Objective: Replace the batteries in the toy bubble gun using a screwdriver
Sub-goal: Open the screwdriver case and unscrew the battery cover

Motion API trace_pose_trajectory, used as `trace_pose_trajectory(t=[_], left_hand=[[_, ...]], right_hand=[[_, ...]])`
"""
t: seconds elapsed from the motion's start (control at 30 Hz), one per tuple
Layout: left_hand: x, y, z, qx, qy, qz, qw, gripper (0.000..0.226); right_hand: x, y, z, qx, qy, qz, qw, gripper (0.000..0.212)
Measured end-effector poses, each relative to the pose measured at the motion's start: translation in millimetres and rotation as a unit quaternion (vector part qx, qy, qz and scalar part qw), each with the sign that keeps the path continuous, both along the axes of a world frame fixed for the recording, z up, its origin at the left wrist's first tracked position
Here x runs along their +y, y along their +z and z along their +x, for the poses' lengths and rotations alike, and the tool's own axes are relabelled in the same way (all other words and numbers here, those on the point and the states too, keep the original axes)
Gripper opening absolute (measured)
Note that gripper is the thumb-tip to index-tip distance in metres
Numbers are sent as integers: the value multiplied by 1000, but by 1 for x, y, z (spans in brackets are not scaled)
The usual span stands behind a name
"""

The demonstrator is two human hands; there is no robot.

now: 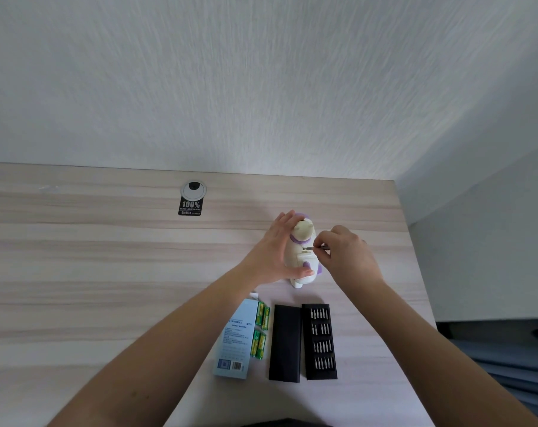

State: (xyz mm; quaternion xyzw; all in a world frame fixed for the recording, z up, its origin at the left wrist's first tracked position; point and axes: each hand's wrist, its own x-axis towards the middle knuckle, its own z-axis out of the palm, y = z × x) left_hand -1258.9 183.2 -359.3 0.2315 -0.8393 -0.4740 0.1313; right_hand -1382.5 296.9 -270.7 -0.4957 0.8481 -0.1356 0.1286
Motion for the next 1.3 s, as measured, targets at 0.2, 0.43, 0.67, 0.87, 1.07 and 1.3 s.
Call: trace_pose_trajectory(t=[0.2,0.43,0.67,0.87,1.07,1.3], left_hand=[[-6,1,2,-21,-14,8,1000,99],[-15,0,9,-44,-41,-20,998,86],[-17,-2,9,-41,-44,-24,998,86],[-18,-5,8,-31,-41,-28,998,87],[-18,-7,8,-23,-39,-26,999,86],[-18,-7,8,-24,-41,-28,998,87]], right_hand=[[-7,7,1,-14,-25,34,999,15],[-12,15,9,100,37,91,990,25],[-22,23,6,156,76,173,970,16],[-21,22,5,98,98,143,980,23],[-23,34,11,96,64,193,974,20],[-26,32,10,89,64,189,976,12]])
